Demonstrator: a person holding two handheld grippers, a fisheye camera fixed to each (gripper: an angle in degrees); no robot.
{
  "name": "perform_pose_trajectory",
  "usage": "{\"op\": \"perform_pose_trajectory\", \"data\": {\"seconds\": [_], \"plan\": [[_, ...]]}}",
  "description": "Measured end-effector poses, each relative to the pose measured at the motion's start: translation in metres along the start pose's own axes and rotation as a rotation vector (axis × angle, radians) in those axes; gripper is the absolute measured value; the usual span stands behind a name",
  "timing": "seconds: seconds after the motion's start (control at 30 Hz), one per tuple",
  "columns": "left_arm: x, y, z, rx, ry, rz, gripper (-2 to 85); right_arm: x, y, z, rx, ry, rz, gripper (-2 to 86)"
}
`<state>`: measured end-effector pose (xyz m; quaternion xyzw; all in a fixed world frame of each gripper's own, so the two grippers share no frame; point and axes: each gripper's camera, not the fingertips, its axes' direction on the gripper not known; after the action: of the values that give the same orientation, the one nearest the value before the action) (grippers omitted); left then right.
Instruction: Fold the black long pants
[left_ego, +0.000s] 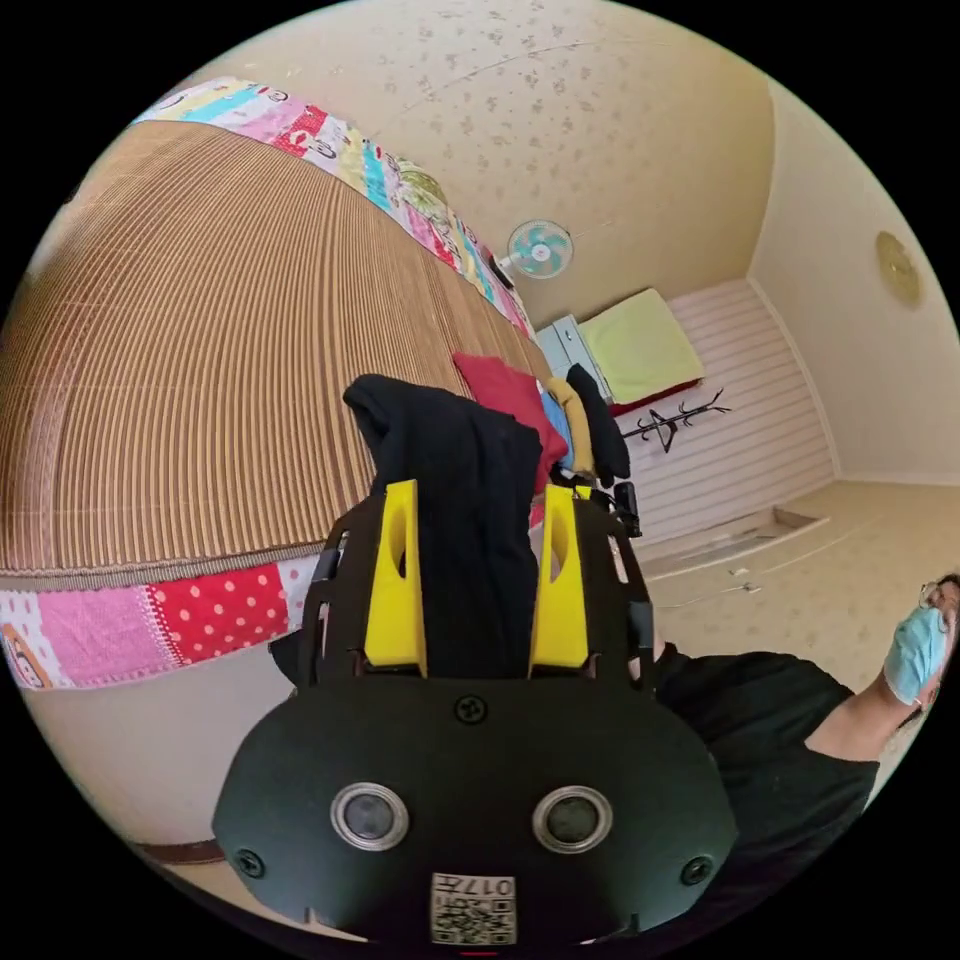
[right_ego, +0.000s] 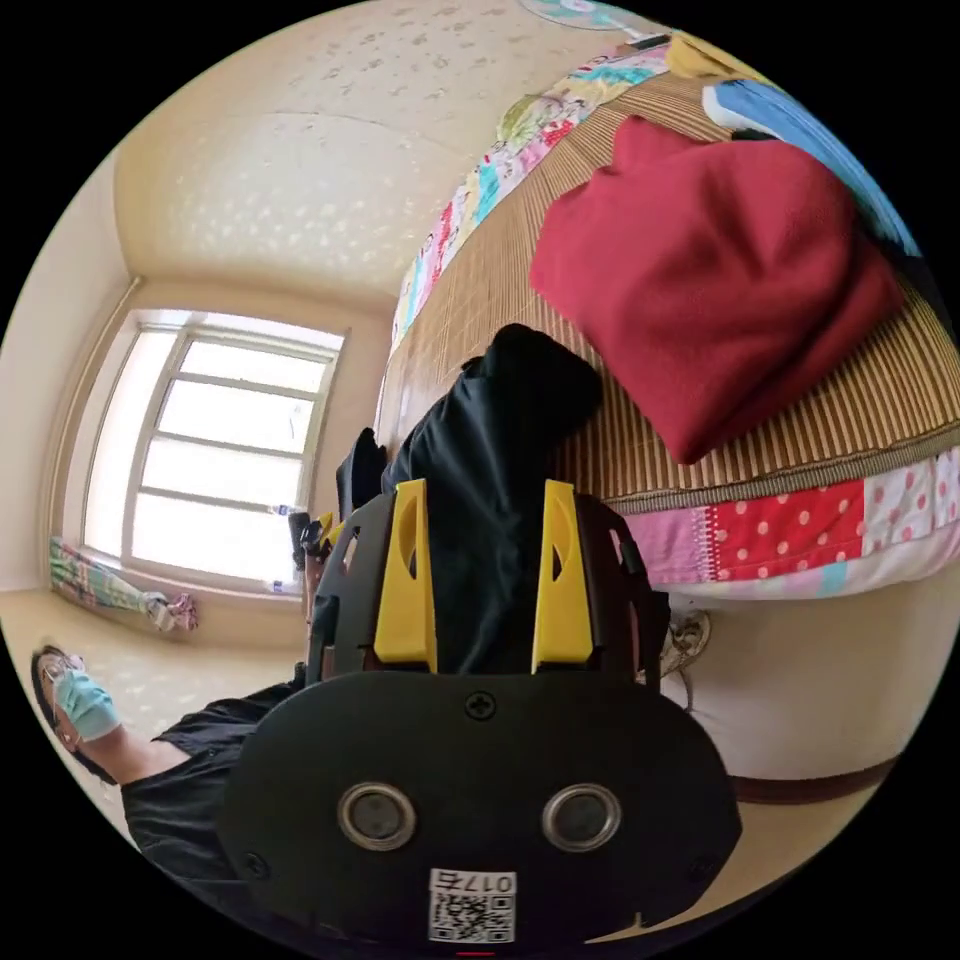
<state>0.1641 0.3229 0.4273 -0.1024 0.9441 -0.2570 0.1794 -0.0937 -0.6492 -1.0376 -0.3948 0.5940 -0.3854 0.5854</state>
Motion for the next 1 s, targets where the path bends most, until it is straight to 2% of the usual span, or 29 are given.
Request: {"op": "perform_pose_trajectory", "data": {"seconds": [0.07, 0.17, 0.3, 0.37, 0.43, 0.47, 0.53, 0.6, 0.67, 0.73, 0.87, 1.0], "plan": [[-0.024, -0.035, 0.023, -0.043, -0.05, -0.041, 18.0, 0.043, -0.03, 0.019, 0.054, -0.055, 0.148, 16.8], [-0.067, -0.074, 0.048, -0.06, -0.015, -0.181, 17.8, 0.057, -0.059, 0.037, 0.101, -0.235, 0.171, 16.8], [-0.096, -0.105, 0.101, -0.203, 0.372, -0.344, 7.2, 0.03, -0.092, 0.065, 0.015, -0.266, 0.153, 8.8], [-0.082, -0.119, 0.093, -0.162, 0.426, -0.294, 5.6, -0.025, -0.12, 0.063, 0.003, -0.188, -0.015, 6.3], [-0.021, -0.152, 0.066, -0.161, 0.345, -0.036, 5.3, -0.076, -0.142, 0.054, 0.022, -0.167, -0.179, 5.8], [-0.005, -0.159, 0.057, -0.142, 0.341, 0.025, 5.3, -0.109, -0.157, 0.043, 0.06, -0.172, -0.271, 6.0], [0.04, -0.19, 0.015, 0.01, 0.383, 0.185, 5.6, -0.152, -0.18, 0.02, 0.165, -0.185, -0.352, 6.8], [0.046, -0.217, -0.014, 0.14, 0.39, 0.178, 7.3, -0.182, -0.201, -0.002, 0.31, -0.173, -0.4, 8.3], [0.04, -0.243, -0.029, 0.199, 0.228, 0.093, 11.7, -0.201, -0.233, -0.012, 0.417, 0.055, -0.373, 11.4], [0.018, -0.262, -0.026, 0.122, 0.012, -0.034, 17.3, -0.189, -0.259, 0.0, 0.342, 0.198, -0.218, 12.9], [-0.004, -0.224, -0.012, 0.019, -0.015, 0.004, 17.0, -0.147, -0.227, 0.048, 0.097, 0.161, -0.301, 10.4], [-0.025, -0.128, 0.01, -0.15, -0.086, 0.043, 17.4, -0.091, -0.149, 0.095, -0.118, 0.21, -0.354, 10.6]]}}
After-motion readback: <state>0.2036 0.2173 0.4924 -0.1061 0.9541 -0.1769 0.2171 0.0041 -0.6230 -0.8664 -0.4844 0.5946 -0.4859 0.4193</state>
